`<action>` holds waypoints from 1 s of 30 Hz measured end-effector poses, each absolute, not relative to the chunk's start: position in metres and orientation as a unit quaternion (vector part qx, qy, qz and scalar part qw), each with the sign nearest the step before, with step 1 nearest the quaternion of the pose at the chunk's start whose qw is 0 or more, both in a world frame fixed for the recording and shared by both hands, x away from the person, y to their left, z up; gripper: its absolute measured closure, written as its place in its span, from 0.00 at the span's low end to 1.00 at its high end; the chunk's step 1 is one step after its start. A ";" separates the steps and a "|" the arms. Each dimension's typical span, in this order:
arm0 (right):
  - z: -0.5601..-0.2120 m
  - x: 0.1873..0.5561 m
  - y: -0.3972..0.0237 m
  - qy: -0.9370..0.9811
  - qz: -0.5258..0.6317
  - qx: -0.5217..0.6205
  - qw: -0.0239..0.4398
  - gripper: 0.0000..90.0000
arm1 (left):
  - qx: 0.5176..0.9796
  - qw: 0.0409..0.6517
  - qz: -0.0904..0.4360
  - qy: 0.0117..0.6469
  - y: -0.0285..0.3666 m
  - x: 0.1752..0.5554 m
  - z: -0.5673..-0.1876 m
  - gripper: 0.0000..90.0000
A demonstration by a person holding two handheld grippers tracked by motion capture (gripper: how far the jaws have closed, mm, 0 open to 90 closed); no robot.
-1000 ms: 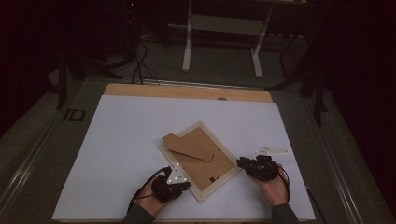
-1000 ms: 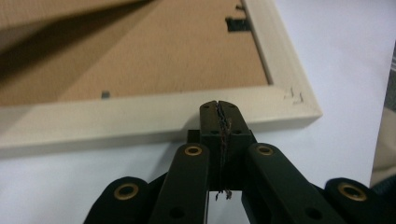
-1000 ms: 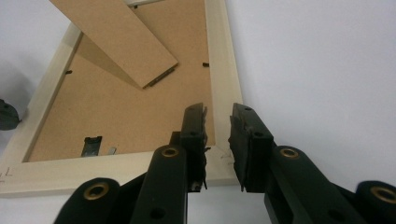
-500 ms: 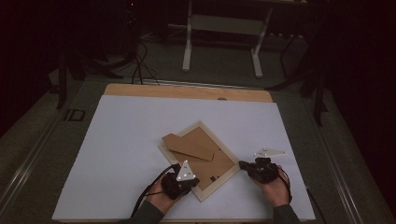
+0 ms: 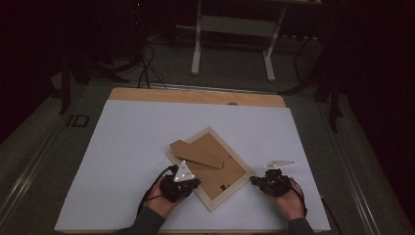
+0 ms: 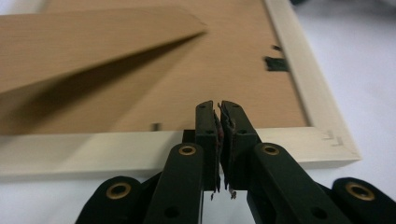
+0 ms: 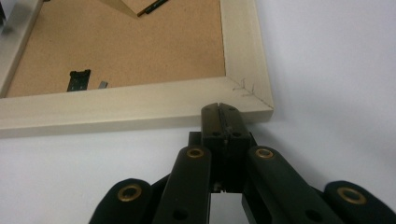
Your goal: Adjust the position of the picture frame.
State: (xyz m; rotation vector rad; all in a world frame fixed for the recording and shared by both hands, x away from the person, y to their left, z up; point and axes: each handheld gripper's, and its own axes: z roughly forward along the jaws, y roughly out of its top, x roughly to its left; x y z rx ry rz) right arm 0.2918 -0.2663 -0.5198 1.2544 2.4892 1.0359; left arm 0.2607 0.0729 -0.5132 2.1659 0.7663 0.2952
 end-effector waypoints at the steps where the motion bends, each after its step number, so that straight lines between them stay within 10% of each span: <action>1: -0.520 0.292 -0.266 0.834 0.347 0.420 0.084 1.00 | 0.857 0.401 0.117 0.303 0.073 0.261 -0.513 0.96; 16: -0.525 0.295 -0.269 0.832 0.329 0.438 0.084 1.00 | 0.788 0.411 0.162 0.429 0.164 0.288 -0.495 0.93; 30: -0.526 0.301 -0.268 0.819 0.335 0.458 0.085 1.00 | 0.782 0.377 0.184 0.461 0.171 0.327 -0.517 1.00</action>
